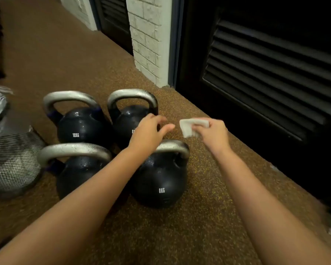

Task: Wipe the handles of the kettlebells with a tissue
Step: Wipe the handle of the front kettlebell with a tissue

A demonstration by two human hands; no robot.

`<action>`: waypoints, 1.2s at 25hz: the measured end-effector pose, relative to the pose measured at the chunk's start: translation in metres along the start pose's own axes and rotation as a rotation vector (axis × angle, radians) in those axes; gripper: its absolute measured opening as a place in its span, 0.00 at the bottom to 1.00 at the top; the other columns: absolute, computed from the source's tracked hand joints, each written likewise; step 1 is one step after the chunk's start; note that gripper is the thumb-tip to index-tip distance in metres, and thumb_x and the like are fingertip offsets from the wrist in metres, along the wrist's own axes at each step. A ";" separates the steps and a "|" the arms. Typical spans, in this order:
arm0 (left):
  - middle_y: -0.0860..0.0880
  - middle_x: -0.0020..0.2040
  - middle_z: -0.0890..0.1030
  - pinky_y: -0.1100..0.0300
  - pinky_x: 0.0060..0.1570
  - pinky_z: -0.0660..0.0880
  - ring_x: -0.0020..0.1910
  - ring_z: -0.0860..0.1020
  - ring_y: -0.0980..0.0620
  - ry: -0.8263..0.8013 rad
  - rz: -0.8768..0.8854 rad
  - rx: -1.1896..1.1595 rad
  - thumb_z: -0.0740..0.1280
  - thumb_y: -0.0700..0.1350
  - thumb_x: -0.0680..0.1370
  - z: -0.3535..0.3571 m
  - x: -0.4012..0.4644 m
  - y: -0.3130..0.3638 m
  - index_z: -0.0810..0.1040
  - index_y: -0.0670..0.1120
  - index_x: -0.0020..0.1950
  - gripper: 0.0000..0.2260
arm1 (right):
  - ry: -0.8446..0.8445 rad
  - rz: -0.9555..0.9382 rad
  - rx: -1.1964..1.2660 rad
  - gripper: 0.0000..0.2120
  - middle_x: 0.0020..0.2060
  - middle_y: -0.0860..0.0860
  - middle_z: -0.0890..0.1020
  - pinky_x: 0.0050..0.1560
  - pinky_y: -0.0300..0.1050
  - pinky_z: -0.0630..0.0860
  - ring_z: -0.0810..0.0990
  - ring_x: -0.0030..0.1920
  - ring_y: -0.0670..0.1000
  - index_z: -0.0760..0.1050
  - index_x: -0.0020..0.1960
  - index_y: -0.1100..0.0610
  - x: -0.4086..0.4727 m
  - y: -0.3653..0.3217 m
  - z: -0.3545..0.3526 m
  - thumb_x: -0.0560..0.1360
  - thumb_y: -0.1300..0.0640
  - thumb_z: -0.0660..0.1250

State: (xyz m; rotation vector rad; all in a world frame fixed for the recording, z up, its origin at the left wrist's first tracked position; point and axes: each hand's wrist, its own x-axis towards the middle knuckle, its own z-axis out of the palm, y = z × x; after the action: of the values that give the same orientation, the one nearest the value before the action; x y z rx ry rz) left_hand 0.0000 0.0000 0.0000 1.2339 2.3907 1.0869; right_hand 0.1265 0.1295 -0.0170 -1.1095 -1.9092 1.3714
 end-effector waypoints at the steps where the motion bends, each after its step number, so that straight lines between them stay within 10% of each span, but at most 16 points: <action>1: 0.49 0.59 0.76 0.51 0.60 0.71 0.59 0.74 0.51 -0.055 0.055 0.091 0.63 0.55 0.77 0.000 -0.010 -0.003 0.75 0.49 0.64 0.19 | 0.057 -0.038 -0.109 0.13 0.49 0.52 0.84 0.45 0.41 0.75 0.79 0.42 0.45 0.81 0.55 0.55 -0.014 0.008 0.000 0.73 0.64 0.67; 10: 0.50 0.60 0.79 0.60 0.62 0.70 0.59 0.76 0.52 -0.025 0.310 0.159 0.64 0.47 0.78 0.009 -0.040 -0.036 0.73 0.48 0.67 0.17 | 0.145 -0.014 -0.085 0.21 0.61 0.47 0.79 0.63 0.49 0.73 0.77 0.52 0.46 0.74 0.64 0.50 -0.070 0.048 0.036 0.75 0.67 0.60; 14: 0.48 0.57 0.80 0.55 0.61 0.72 0.57 0.77 0.50 -0.010 0.332 0.128 0.65 0.46 0.77 0.012 -0.038 -0.038 0.75 0.47 0.65 0.16 | 0.189 -0.156 -0.085 0.24 0.61 0.43 0.76 0.68 0.36 0.64 0.73 0.64 0.42 0.74 0.65 0.51 -0.081 0.040 0.046 0.74 0.71 0.59; 18: 0.47 0.56 0.81 0.55 0.60 0.72 0.56 0.77 0.48 0.002 0.345 0.122 0.65 0.45 0.77 0.011 -0.039 -0.038 0.75 0.45 0.65 0.16 | 0.214 0.044 -0.090 0.23 0.62 0.54 0.78 0.61 0.44 0.72 0.79 0.54 0.52 0.69 0.69 0.51 -0.085 0.051 0.049 0.77 0.66 0.57; 23: 0.47 0.56 0.80 0.56 0.61 0.71 0.57 0.77 0.49 -0.002 0.333 0.129 0.65 0.45 0.77 0.012 -0.038 -0.038 0.75 0.46 0.65 0.16 | 0.257 -0.168 -0.116 0.26 0.68 0.48 0.69 0.68 0.26 0.54 0.63 0.68 0.40 0.67 0.70 0.56 -0.096 0.041 0.060 0.75 0.71 0.56; 28: 0.47 0.57 0.80 0.55 0.60 0.72 0.57 0.77 0.49 -0.003 0.328 0.130 0.64 0.45 0.78 0.012 -0.038 -0.038 0.74 0.46 0.66 0.16 | 0.295 0.019 -0.097 0.27 0.63 0.59 0.76 0.67 0.51 0.68 0.74 0.64 0.57 0.61 0.73 0.53 -0.094 0.056 0.071 0.76 0.68 0.56; 30: 0.47 0.58 0.80 0.56 0.61 0.71 0.58 0.76 0.48 -0.004 0.318 0.139 0.64 0.45 0.78 0.012 -0.039 -0.036 0.74 0.46 0.66 0.16 | 0.312 -0.025 -0.099 0.27 0.67 0.57 0.73 0.70 0.45 0.64 0.71 0.67 0.54 0.61 0.73 0.55 -0.093 0.049 0.074 0.76 0.70 0.55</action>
State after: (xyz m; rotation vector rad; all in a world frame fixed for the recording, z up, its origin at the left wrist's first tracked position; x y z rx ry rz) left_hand 0.0081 -0.0381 -0.0387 1.7074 2.3543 1.0103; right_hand 0.1313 0.0201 -0.0840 -1.2607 -1.7703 1.0298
